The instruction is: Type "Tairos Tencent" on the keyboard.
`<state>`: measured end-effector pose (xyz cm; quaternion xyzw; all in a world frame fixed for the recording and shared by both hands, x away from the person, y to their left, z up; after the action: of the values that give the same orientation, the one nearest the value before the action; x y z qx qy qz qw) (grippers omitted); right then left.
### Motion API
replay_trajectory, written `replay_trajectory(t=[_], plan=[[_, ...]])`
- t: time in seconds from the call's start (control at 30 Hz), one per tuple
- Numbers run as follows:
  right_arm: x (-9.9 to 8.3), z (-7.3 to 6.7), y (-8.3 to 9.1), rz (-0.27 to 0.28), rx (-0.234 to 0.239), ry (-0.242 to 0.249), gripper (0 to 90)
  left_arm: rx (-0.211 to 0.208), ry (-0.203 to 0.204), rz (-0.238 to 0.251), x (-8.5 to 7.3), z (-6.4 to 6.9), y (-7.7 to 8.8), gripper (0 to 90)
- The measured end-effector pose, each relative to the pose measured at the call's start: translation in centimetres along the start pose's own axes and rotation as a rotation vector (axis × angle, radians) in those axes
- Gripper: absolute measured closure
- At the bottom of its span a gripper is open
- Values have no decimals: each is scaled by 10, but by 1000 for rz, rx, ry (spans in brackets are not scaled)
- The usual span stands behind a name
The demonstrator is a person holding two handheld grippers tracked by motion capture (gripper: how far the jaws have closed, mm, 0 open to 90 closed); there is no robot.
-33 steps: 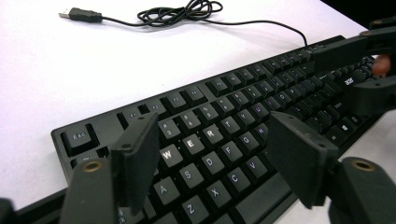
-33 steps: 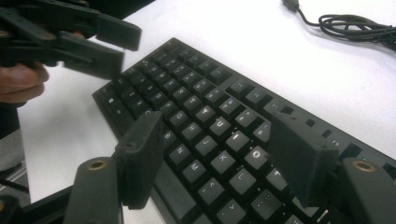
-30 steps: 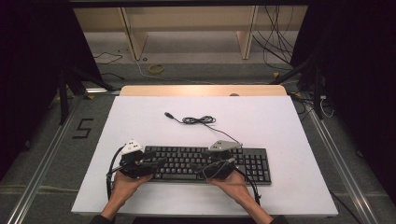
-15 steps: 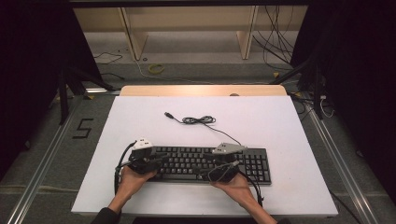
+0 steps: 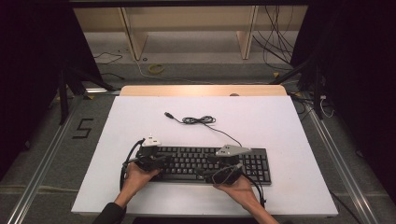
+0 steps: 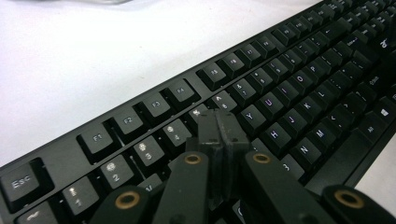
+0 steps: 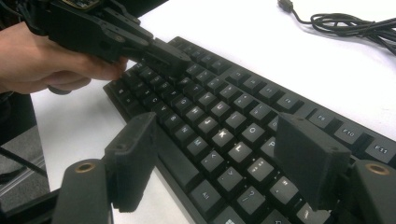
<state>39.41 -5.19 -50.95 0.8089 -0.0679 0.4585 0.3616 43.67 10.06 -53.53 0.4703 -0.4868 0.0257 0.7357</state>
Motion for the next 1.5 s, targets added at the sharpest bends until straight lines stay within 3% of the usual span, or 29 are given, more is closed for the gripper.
replay_trajectory(t=[0.5,0.9,1.17,1.5], plan=[[-1,-1,2,1,0,6,311,5,5,-36,-5,-1,-7,891],[2,2,3,12,-13,5,311,4,4,-20,-6,-1,-7,889],[8,8,4,31,-31,-4,315,-29,39,37,1,-1,3,763],[11,11,-3,26,-42,-5,341,-64,51,123,6,1,18,482]])
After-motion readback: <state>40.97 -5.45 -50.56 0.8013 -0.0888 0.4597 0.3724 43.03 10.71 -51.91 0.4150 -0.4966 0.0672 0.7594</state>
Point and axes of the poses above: each handheld gripper's, and its own axes: y roughly backward along the jaws, x roughly out of its top, z roughly to its right, the point moved 10 cm from there along -y, roughly forward along the jaws, and after that the axes turned 6 degrees about -y, right-handed, at the moved point
